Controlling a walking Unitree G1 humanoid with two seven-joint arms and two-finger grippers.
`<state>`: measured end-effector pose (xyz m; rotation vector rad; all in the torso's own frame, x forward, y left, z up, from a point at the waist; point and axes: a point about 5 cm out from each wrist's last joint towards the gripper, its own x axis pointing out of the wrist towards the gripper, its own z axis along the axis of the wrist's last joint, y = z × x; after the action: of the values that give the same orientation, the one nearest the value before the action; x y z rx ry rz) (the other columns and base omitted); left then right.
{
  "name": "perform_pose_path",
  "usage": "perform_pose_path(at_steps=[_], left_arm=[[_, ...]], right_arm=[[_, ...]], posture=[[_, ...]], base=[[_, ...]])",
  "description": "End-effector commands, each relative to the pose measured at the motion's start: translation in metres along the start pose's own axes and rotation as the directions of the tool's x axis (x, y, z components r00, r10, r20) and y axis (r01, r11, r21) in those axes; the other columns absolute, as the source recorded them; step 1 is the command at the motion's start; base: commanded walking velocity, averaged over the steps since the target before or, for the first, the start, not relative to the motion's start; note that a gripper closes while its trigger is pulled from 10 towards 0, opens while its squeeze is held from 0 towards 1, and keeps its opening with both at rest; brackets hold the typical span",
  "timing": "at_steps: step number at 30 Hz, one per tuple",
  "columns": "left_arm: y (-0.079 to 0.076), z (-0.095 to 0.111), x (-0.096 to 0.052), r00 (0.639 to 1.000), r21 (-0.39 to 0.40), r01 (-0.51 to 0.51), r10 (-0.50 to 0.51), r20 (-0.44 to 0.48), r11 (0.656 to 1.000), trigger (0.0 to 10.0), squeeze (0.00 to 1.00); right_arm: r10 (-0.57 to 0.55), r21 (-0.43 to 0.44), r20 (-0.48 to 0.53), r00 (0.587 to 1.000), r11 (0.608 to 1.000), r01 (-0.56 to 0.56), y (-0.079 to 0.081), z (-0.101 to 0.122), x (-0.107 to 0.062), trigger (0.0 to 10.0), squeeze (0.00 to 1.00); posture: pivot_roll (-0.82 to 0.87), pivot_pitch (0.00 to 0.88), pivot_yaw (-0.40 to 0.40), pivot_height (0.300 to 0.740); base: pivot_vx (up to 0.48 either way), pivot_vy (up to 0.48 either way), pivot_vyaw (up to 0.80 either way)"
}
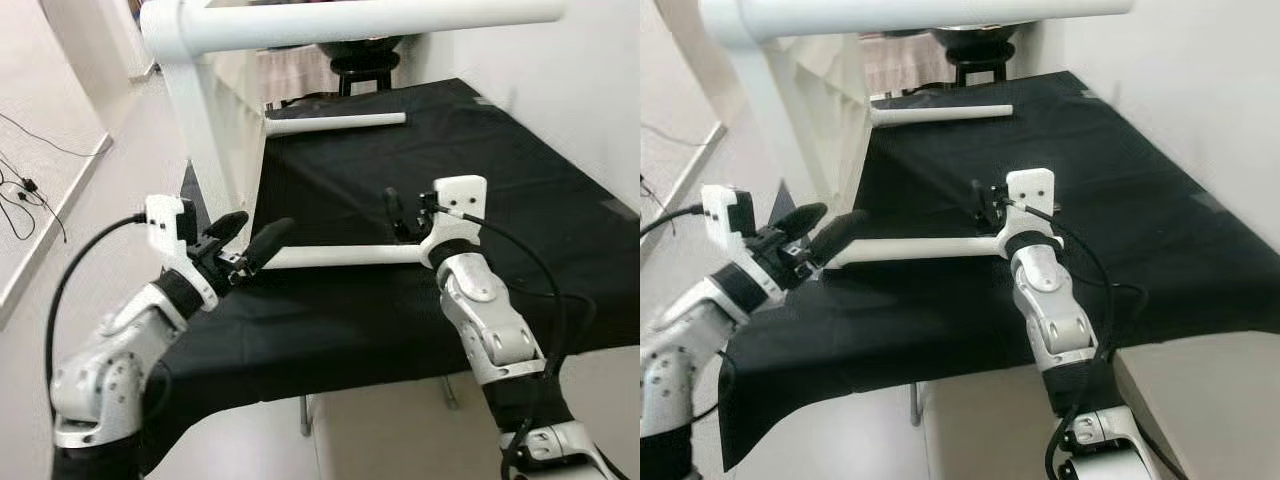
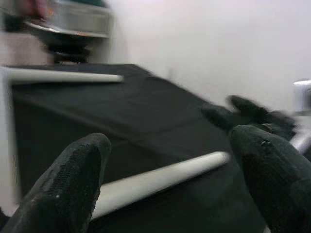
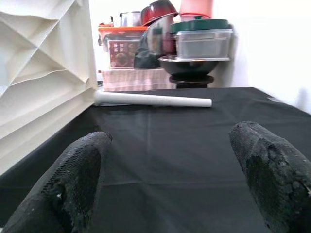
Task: Building children table
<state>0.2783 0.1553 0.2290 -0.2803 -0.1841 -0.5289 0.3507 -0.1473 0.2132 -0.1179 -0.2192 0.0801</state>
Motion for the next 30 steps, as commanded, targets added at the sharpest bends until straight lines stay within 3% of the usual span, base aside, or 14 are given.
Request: perform_pose_path(at_steps=[1,7,15,16,22,30], left_arm=[[-0.003,-0.017,-0.002,0.995,0.038,-0.101,0.101,-0.016,0.994,10.0,0.0],[-0.012,-0.024,0.004,0.993,0.044,-0.119,0.119,-0.005,0.992,10.0,0.0],[-0.018,-0.038,0.017,0.987,0.141,-0.155,0.159,-0.021,0.978,10.0,0.0],[-0.019,-0.039,0.018,0.988,0.137,-0.151,0.155,-0.013,0.979,0.0,0.0],[-0.022,-0.038,0.019,0.99,0.142,-0.14,0.14,0.01,0.98,0.0,0.0],[-0.021,-0.043,0.008,0.989,0.173,-0.146,0.148,0.0,0.974,0.0,0.0]], right_arm=[[0.033,-0.021,-0.018,0.999,0.999,-0.034,0.011,-0.011,-0.004,10.0,0.0],[0.043,-0.027,-0.019,0.999,0.999,-0.044,0.013,-0.014,-0.004,10.0,0.0],[0.077,-0.024,-0.006,0.997,0.997,-0.077,0.021,-0.013,-0.003,10.0,0.0],[0.084,-0.025,-0.005,0.996,0.996,-0.084,0.023,-0.014,-0.004,10.0,0.0],[0.099,-0.031,-0.007,0.995,0.995,-0.1,0.026,-0.017,-0.005,10.0,0.0],[0.11,-0.035,-0.022,0.994,0.993,-0.111,0.025,-0.024,-0.011,10.0,0.0]], posture=[[-0.03,0.048,0.069,0.74],[-0.03,0.047,0.064,0.74],[-0.04,0.048,0.059,0.74],[-0.04,0.049,0.058,0.74],[-0.04,0.05,0.057,0.74],[-0.05,0.05,0.06,0.74]], base=[[0.0,0.0,0.0],[0.0,0.0,0.0],[0.0,0.0,0.0],[0.0,0.0,0.0],[0.0,0.0,0.0],[0.0,0.0,0.0]])
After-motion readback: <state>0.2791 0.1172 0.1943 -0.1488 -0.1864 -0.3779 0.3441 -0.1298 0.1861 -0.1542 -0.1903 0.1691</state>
